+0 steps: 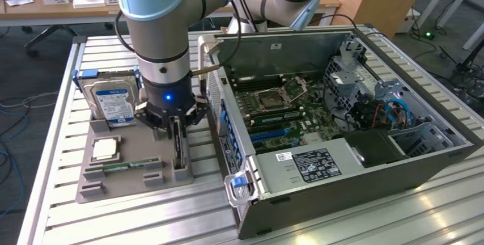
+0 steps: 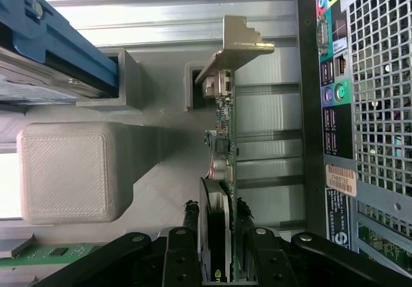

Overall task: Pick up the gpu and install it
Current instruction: 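Pick up the gpu and move the gpu toward the slot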

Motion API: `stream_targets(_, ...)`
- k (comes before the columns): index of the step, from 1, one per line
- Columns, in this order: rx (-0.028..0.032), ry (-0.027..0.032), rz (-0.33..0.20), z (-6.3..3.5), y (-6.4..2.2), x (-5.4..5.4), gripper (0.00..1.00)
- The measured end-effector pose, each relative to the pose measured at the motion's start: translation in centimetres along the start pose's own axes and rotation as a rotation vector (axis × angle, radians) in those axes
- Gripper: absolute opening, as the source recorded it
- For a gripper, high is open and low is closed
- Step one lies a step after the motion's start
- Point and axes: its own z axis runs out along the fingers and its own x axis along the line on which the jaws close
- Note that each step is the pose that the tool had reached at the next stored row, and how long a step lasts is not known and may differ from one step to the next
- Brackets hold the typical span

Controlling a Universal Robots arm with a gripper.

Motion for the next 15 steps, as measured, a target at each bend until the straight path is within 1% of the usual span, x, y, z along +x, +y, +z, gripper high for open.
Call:
stream_targets(8,0.0003,0.0002,0.000,-0.01,-0.01,0.00,0.36)
stream_targets(15,-0.0008,0.0002,0.000,-0.02,-0.28,-0.02,0.36)
